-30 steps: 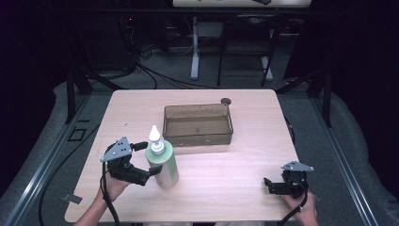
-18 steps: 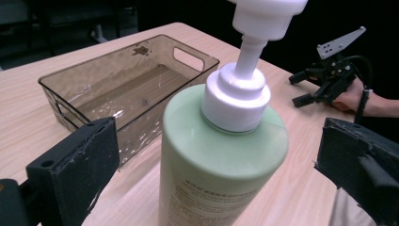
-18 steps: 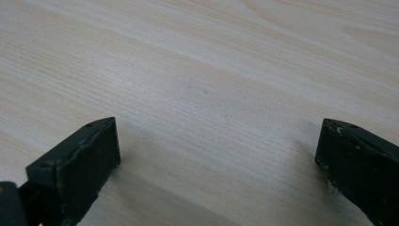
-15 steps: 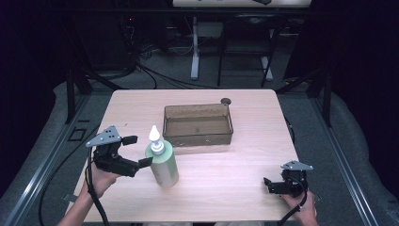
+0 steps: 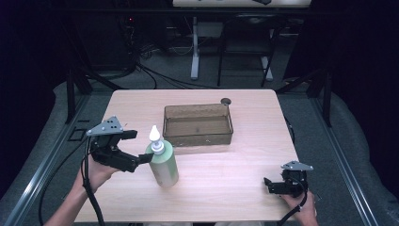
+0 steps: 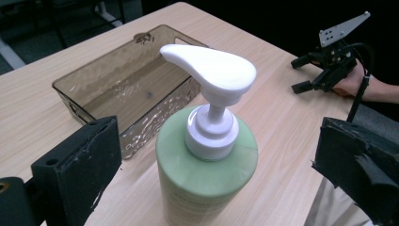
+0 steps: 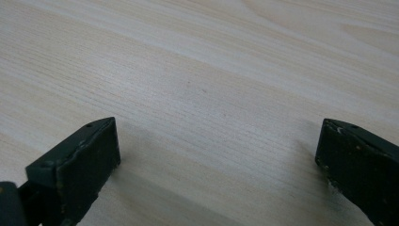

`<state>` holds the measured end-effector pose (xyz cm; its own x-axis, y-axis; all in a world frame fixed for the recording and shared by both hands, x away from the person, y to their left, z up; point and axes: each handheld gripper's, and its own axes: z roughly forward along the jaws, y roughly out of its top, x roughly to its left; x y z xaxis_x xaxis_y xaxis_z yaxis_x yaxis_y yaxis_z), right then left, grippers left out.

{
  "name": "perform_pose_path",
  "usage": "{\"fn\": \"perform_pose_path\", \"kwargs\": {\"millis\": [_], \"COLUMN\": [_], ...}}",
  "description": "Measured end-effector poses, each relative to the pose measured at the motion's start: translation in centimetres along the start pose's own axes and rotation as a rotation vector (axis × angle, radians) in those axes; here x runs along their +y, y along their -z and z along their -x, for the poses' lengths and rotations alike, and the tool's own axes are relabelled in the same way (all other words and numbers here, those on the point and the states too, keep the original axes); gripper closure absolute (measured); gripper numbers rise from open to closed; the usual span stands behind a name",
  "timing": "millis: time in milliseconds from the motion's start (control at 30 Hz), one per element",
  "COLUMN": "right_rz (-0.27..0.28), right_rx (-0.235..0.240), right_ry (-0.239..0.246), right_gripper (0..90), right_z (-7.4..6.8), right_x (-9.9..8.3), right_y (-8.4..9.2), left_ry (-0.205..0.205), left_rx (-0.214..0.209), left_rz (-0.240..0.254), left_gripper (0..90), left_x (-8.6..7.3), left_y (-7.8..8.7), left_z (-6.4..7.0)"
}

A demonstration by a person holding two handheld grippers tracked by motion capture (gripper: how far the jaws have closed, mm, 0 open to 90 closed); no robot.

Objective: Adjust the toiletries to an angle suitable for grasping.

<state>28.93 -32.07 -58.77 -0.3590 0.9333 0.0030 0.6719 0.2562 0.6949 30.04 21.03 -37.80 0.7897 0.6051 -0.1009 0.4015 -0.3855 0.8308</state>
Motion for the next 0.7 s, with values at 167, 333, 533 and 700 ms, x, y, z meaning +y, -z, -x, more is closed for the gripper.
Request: {"fn": "perform_pose_path", "kwargs": {"millis": [167,333,533,700], "right_rz": [0.0,0.001,0.002,0.004], "right_rx": [-0.001,0.0,-0.002,-0.006], "right_ry": [0.0,0.0,-0.001,-0.006], "right_gripper": [0.0,0.0,0.0,0.0], "right_z": [0.0,0.0,0.0,0.0], "right_x": [0.0,0.0,0.0,0.0], "right_y": [0.0,0.0,0.0,0.0], "left_ry": [-0.015,-0.029,-0.014,-0.02], "left_rx": [0.003,0.03,0.028,0.038], "left_rz": [-0.053,-0.122,-0.174,-0.231], "left_gripper": [3.3,4.7,8.2,12.5], "left_x": [1.2,2.5,3.8,5.8], "left_y": [0.0,-0.2,-0.4,-0.9], "left_z": [0.5,0.6,0.5,0.6]}}
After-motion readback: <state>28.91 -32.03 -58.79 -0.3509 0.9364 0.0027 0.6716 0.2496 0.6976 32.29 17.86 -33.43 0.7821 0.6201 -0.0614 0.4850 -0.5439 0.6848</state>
